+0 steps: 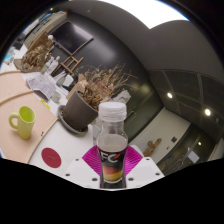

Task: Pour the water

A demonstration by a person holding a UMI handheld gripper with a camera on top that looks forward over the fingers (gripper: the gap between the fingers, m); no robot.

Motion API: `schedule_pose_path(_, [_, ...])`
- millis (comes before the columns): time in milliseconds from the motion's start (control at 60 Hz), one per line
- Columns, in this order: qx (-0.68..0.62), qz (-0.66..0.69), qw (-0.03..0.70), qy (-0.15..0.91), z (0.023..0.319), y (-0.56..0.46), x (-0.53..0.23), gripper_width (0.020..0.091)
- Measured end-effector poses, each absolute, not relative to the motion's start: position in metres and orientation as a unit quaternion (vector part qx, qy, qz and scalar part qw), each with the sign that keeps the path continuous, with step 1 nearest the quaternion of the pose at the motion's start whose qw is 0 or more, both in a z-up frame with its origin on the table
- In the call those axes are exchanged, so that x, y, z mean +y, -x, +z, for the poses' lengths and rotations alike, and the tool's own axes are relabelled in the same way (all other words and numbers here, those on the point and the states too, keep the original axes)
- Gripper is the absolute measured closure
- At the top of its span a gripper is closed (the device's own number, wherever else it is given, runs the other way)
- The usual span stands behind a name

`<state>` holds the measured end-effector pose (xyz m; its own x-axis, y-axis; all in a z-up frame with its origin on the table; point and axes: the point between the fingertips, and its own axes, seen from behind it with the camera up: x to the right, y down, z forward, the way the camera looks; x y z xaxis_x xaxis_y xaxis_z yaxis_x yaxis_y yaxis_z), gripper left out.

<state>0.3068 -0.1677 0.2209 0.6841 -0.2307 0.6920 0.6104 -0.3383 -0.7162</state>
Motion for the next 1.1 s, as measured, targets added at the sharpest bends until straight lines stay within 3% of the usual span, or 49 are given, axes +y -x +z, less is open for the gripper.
schedule_pose_path(117, [-0.245, -0.457, 0.536, 0.666, 0.244, -0.265, -0.130, 0.0860])
schedule_pose_path(200, [-0.320, -0.505, 0.511, 0.618, 0.245, -0.232, -0.104, 0.0861])
schedule_pose_path(600, [-0.545, -0.613, 0.369, 0.438, 0.176, -0.150, -0.045, 0.0861])
schedule_pose_path(833, [-0.517, -0.577, 0.395, 0.494, 0.172, -0.149, -0.046, 0.0860])
schedule_pose_path(1100, [-0.227, -0.323, 0.546, 0.739, 0.200, -0.179, -0.065, 0.0858])
